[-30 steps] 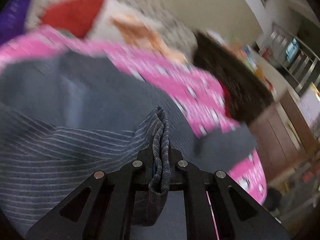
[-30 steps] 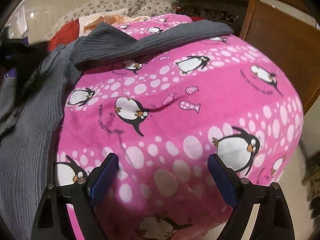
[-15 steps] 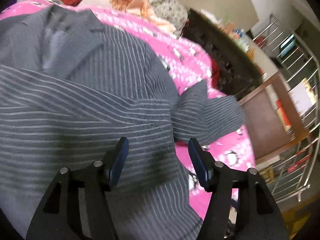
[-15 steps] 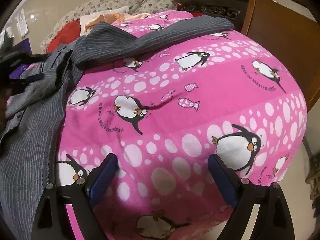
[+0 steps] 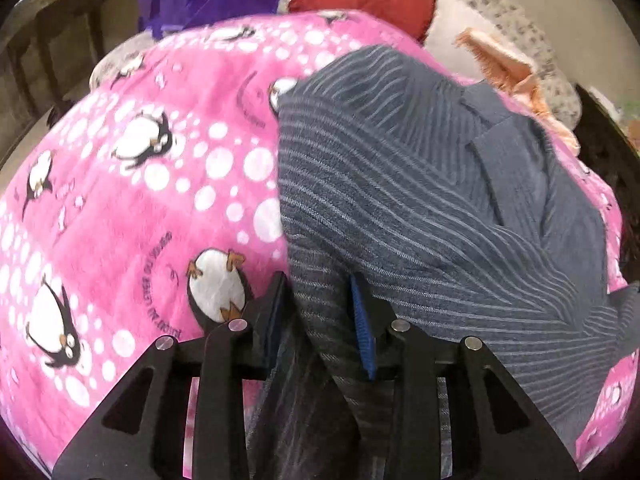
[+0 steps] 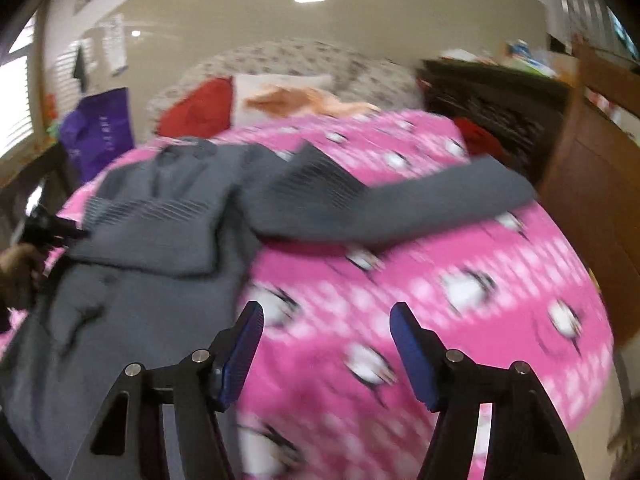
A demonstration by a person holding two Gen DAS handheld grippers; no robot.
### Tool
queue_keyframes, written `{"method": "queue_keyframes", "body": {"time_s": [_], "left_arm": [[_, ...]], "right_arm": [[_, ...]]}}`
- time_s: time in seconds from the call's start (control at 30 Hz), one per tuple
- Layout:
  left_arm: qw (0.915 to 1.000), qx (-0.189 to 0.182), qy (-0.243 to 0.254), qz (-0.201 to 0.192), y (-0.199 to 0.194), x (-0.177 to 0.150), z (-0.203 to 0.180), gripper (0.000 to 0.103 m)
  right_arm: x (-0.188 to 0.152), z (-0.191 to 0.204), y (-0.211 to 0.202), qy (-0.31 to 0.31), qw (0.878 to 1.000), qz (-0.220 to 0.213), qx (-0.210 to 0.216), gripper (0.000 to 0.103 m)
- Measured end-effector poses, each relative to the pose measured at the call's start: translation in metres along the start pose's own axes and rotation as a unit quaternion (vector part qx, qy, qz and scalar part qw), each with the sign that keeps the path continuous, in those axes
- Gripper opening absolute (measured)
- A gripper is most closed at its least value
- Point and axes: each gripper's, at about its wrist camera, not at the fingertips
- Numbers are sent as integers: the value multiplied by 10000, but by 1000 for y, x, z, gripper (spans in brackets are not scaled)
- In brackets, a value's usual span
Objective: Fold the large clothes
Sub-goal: 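Grasp the jacket side edge with the left gripper and fold it inward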
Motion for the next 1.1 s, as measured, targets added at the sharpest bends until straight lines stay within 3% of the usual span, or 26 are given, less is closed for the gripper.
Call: {"method": "queue_keyframes", "body": {"time_s": [0.1,0.27,0.4,0.5,0.53,0.63,0.7,0.77,0.93,1.1], "left_arm": [[9998,-131,-92,-102,-11,-1,2,31],[9976,-322,-106,-607,-47,-20,6,31],[9934,-604,322,-922,-61,-49,-9,33],[9905,-544,686,-1060,-55,-66,-18,47],[9899,-541,812,-1028,-48,-72,-21,53],[9926,-514,777,-782,-35,-76,-23,55],[9925,-684,691,-736,-32,-73,-21,62],[9924,-752,672,-710,-30,-71,-20,65],[9910,-1083,381,-684,-27,-70,-14,68],[9913,-1061,371,-688,-27,-70,-15,68]], "right_arm": [[27,24,6,-59,9994,-96,334,64],[54,70,29,-204,9964,-160,807,64],[61,113,72,-563,9927,161,1050,64],[58,134,109,-718,9897,356,1186,64],[57,138,120,-717,9893,438,1191,64],[47,138,154,-595,9891,751,1122,64],[36,133,175,-476,9884,1023,1012,64],[27,126,178,-344,9898,843,1095,66],[24,127,178,-399,9886,859,1169,79],[29,133,183,-471,9878,902,1178,83]]}}
Point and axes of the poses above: each gripper's, at about its wrist camera, not at the fingertips, and y roughly the way its jaws point, z to its left, x to its top, and after that the axes turned 5 degrees about x, right-handed
